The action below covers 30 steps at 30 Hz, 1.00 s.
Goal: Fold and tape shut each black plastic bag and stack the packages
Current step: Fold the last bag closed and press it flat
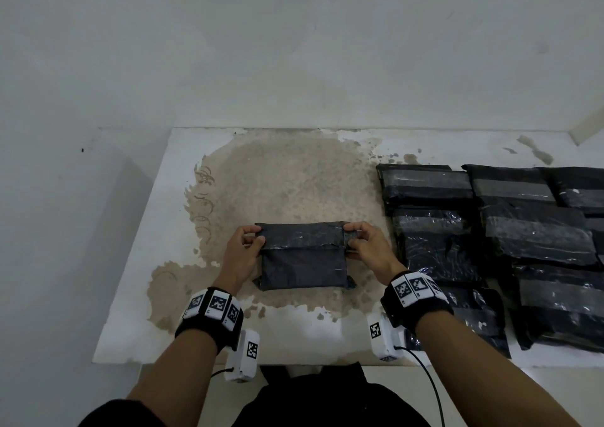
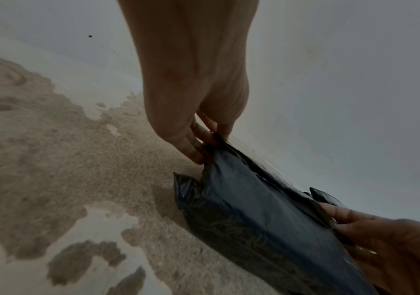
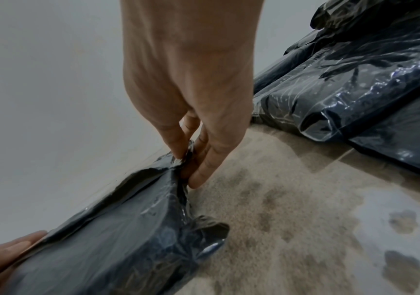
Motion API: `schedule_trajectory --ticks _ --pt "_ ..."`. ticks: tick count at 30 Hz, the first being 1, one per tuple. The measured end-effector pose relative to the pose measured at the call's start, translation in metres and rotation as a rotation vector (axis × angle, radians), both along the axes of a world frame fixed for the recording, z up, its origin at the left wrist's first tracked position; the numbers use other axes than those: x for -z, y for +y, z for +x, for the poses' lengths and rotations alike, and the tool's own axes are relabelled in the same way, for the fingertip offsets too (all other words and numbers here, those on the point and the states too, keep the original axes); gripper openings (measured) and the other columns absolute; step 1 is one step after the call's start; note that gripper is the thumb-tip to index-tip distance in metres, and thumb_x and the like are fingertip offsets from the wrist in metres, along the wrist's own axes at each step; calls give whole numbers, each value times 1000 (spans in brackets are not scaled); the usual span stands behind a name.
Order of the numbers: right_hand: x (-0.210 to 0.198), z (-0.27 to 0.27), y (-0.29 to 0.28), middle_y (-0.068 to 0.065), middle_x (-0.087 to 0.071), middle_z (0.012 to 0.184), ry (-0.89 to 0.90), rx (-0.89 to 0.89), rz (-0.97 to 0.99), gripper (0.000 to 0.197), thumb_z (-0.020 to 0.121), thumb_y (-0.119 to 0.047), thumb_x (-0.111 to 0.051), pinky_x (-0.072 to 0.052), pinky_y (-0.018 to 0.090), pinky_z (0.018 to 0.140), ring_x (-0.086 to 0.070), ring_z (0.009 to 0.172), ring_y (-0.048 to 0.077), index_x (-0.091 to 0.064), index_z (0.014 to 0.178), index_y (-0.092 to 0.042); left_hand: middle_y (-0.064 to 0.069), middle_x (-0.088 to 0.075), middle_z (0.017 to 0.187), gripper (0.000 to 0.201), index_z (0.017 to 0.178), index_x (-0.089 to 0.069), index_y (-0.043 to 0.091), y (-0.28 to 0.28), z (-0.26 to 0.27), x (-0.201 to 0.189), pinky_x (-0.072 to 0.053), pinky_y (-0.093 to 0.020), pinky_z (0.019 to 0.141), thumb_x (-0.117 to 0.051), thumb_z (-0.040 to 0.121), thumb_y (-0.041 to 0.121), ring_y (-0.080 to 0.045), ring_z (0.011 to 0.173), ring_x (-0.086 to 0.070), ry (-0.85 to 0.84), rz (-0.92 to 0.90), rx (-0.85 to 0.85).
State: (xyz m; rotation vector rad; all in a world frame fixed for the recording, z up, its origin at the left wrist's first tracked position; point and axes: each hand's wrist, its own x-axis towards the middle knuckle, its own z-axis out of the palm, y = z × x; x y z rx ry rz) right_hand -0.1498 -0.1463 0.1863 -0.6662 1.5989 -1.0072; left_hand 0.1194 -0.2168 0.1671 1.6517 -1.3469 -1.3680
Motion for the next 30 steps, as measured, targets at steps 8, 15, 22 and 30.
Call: schedule_trajectory --ticks 8,15,22,30 --pt "2 -1 1 11 -62 108 15 6 -8 34 97 15 -46 -60 32 73 -64 92 24 -59 98 -16 -17 -62 108 23 120 -52 17 1 -1 1 -57 -50 91 -60 100 11 -32 102 -65 38 29 -25" --pt "4 1 -1 11 -63 103 21 15 -3 23 99 6 -53 -60 39 80 -65 91 24 -59 99 -16 -13 -60 108 32 133 -45 13 8 -6 2 -53 -21 65 -55 102 12 -19 89 -61 39 65 -72" --pt "7 4 -5 11 -61 99 147 -39 -1 26 96 7 -55 -54 58 88 -59 89 27 -57 91 -18 -4 -57 101 35 137 -46 12 7 -4 5 -48 -25 66 -55 103 13 -16 86 -58 -31 11 -39" --pt "16 2 -3 12 -64 102 181 -45 13 30 95 10 -53 -56 57 90 -62 93 28 -61 92 -19 -8 -58 101 35 135 -48 12 -3 3 6 -53 -37 77 -57 102 13 -25 91 -59 -36 36 17"
